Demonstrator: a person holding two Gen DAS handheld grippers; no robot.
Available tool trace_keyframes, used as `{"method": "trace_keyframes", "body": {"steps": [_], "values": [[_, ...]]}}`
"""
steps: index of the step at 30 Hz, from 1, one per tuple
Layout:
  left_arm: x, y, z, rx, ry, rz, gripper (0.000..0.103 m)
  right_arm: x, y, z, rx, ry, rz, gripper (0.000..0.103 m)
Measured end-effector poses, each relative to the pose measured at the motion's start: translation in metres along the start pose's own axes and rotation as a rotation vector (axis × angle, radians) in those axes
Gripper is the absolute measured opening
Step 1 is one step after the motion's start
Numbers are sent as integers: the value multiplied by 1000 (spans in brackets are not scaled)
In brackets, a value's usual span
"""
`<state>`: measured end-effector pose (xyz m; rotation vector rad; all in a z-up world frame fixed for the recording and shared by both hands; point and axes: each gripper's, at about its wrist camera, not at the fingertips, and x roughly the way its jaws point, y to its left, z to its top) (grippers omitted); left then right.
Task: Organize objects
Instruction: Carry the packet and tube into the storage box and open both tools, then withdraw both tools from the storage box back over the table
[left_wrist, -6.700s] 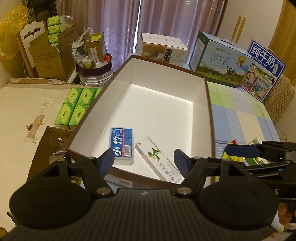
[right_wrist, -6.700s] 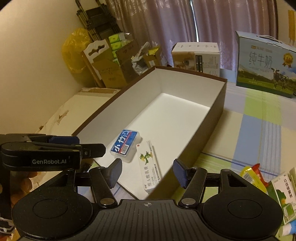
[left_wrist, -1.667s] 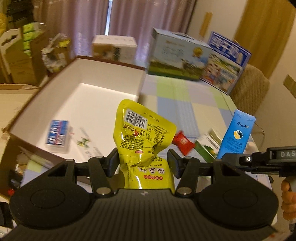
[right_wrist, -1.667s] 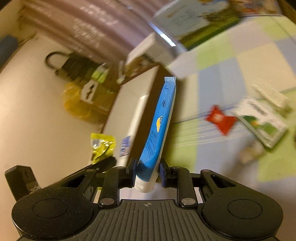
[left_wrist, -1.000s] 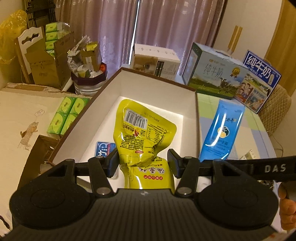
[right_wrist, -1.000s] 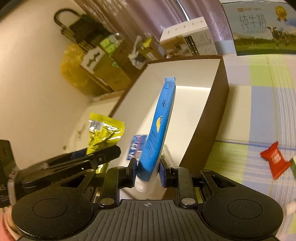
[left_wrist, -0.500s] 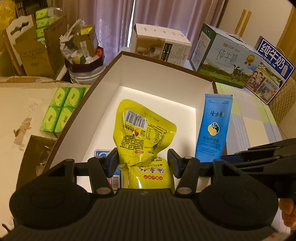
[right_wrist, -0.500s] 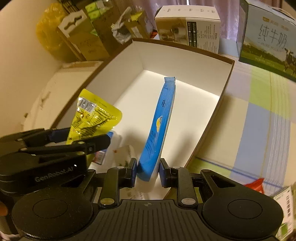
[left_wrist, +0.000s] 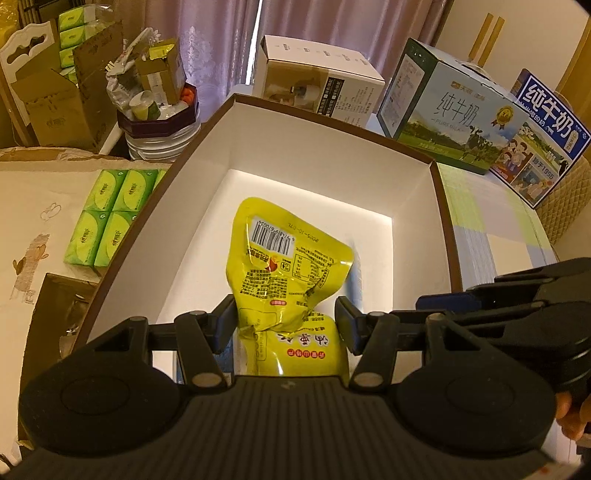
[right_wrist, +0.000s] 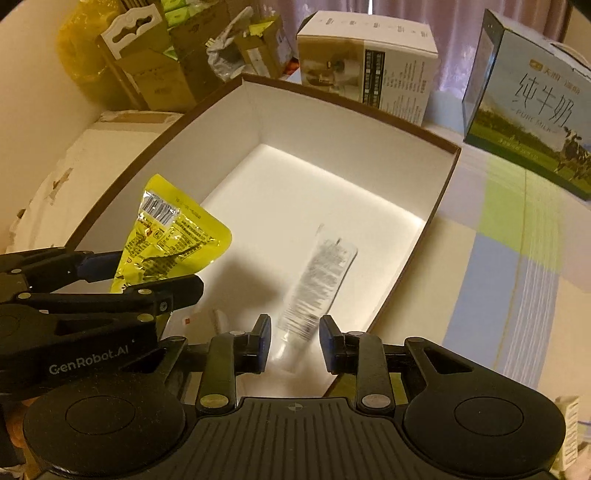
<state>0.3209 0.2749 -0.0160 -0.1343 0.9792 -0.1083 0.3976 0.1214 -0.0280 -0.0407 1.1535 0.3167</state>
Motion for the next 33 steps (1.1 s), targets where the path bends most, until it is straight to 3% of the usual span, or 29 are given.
{"method": "trace_keyframes", "body": {"steps": [6, 16, 22, 33], "values": [[7, 0, 5, -5, 3, -9, 55, -3, -3, 2, -3, -22, -6, 26], [7, 5, 6, -23, -20, 8, 84, -10, -9, -2, 9, -42, 32, 30], [-1, 9, 2, -25, -23, 27, 94, -15, -6, -8, -18, -60, 56, 39], [-27, 16, -9, -38, -47, 59, 98, -31, 10, -23, -101, -118, 63, 62]]}}
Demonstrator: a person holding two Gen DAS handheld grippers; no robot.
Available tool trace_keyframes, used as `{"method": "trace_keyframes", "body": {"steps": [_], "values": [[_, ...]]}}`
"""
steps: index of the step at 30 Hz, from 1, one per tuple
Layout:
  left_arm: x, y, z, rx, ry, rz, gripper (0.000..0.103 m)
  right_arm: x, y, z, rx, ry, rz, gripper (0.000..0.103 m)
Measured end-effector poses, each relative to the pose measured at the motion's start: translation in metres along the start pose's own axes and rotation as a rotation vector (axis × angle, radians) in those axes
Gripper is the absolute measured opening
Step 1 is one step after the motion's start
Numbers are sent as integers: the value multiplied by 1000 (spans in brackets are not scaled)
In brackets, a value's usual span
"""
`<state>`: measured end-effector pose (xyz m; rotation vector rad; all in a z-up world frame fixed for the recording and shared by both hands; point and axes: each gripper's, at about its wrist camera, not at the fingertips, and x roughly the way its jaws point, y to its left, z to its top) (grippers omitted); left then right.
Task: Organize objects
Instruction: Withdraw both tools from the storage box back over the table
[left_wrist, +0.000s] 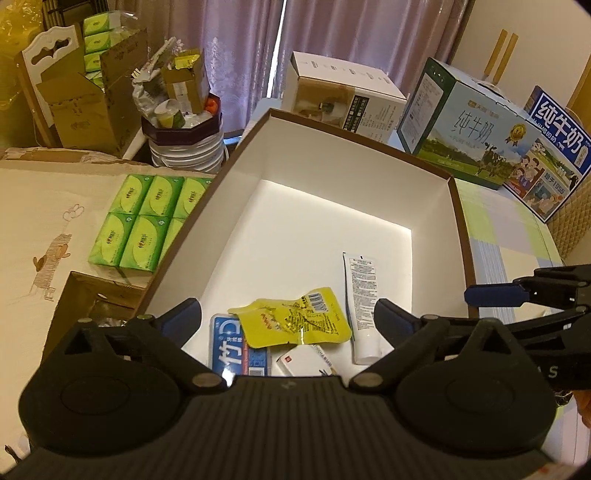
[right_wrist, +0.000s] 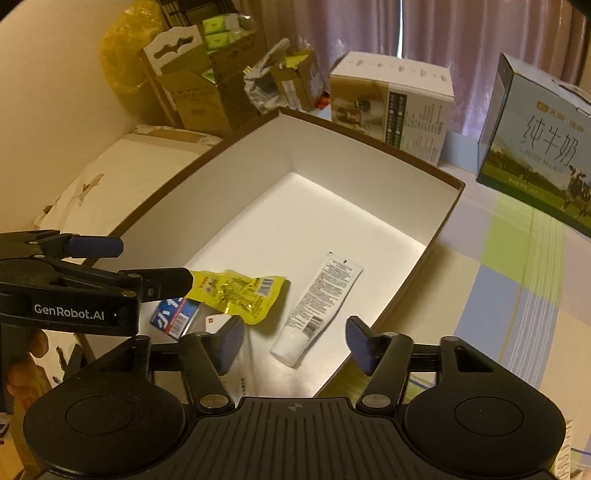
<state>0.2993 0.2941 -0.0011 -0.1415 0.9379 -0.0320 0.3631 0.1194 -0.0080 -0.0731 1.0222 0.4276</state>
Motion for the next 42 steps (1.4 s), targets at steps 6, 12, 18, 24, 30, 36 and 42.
{"method": "trace_keyframes", "body": {"steps": [6, 12, 18, 24, 30, 36, 42], "values": [[-20, -4, -7, 6, -24, 2, 99, -20, 7, -12, -17, -59, 8, 70], [-48, -9, -16, 5, -66, 3, 100, -48, 9, -29, -15, -140, 21, 75], [-73, -20, -25, 6, -103, -5, 101, -76, 2, -48, 42, -188, 44, 77], [-93, -37, -42, 18, -113, -28, 101, -102, -9, -70, 87, -218, 59, 77], [-105, -62, -61, 48, -106, -63, 101, -124, -22, -93, 114, -221, 45, 78], [-111, -91, -81, 80, -87, -85, 101, -142, -36, -118, 132, -219, 47, 78], [-119, -115, -96, 95, -80, -98, 101, -156, -52, -143, 157, -215, 45, 78]]}}
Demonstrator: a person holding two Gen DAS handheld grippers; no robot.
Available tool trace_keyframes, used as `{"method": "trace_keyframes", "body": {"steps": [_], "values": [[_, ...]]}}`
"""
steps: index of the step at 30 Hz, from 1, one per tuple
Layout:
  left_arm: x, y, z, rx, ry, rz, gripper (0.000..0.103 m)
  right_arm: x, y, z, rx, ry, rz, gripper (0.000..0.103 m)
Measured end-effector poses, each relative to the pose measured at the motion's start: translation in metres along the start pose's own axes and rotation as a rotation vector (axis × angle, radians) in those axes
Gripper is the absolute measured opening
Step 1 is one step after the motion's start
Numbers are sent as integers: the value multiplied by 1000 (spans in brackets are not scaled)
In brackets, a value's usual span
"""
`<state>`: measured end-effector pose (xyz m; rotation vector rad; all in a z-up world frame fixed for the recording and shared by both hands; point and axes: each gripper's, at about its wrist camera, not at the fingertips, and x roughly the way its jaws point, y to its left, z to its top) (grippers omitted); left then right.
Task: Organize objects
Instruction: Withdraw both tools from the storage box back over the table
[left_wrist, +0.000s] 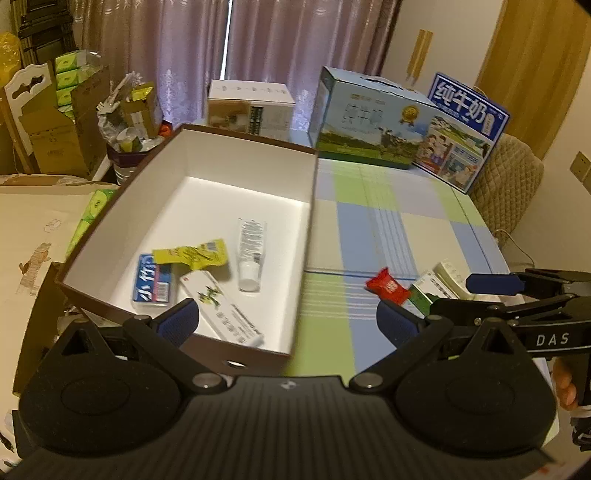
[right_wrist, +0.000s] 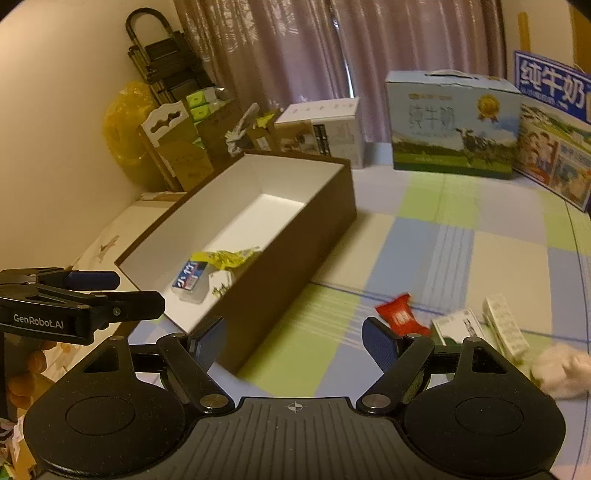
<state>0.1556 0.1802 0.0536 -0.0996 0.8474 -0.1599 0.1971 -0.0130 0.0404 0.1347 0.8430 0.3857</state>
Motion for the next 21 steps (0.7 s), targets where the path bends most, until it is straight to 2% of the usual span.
{"method": "trace_keyframes", "body": {"steps": [6, 21], "values": [[3, -31, -14, 15, 28, -32, 101, -18, -23, -23, 30, 22, -20, 78], [40, -122, -47, 112, 159, -147, 101, -62, -103, -82, 192, 74, -148, 78]]}}
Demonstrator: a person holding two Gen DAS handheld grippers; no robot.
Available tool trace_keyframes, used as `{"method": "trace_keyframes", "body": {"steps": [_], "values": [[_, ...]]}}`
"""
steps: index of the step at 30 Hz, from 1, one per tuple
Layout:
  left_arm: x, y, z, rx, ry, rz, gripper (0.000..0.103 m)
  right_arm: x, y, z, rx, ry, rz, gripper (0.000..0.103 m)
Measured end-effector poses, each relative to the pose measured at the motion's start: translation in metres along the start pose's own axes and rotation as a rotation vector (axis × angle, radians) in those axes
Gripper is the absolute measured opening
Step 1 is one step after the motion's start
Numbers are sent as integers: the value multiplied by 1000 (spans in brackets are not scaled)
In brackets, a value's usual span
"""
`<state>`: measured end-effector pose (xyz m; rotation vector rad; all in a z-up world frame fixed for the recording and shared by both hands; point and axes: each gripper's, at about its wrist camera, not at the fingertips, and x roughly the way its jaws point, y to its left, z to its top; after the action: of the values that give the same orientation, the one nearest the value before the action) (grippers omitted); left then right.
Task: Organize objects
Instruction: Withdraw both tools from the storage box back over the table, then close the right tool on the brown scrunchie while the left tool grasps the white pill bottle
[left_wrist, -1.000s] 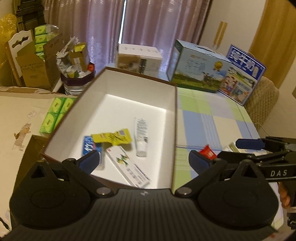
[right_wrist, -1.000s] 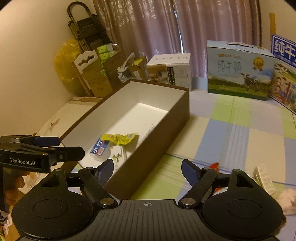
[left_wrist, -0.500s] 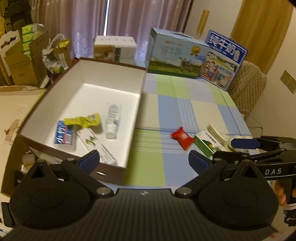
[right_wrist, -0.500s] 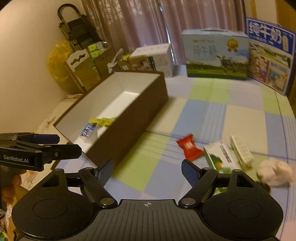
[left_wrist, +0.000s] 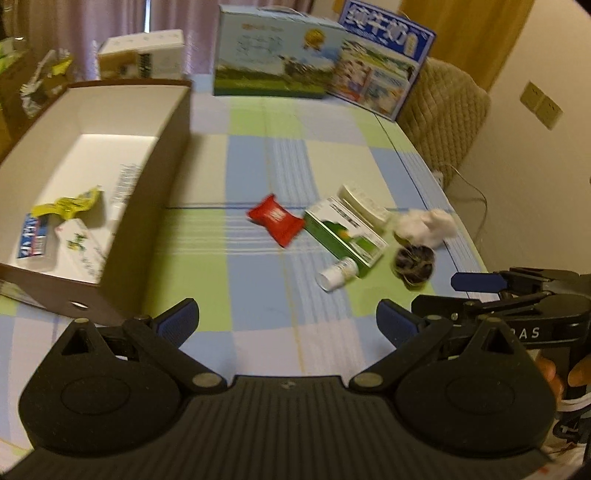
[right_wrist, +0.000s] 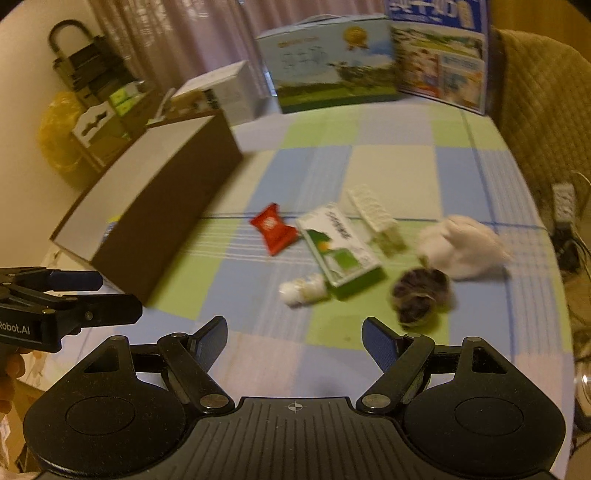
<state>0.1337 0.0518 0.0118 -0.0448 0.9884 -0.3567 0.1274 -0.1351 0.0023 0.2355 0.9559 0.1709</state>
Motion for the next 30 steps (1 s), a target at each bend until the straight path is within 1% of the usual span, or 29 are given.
{"method": "trace_keyframes", "body": {"steps": [5, 12, 15, 21, 25, 30], "values": [[15, -19, 0, 27, 27, -13, 100, -6, -19, -5, 25, -12, -41, 78], [39, -33, 1, 51, 48, 1, 98, -2, -40, -11, 20, -37, -88, 78], [49, -36, 1, 55, 56, 7, 97, 5, -48, -13, 7, -46, -107, 77], [69, -35, 1, 56, 60, 30, 96, 27, -62, -13, -58, -64, -150, 77], [81, -32, 3, 57, 60, 43, 95, 43, -73, -10, -79, -62, -154, 76], [96, -29, 6, 60, 81, 52, 95, 59, -80, -3, -109, -51, -156, 74]]}}
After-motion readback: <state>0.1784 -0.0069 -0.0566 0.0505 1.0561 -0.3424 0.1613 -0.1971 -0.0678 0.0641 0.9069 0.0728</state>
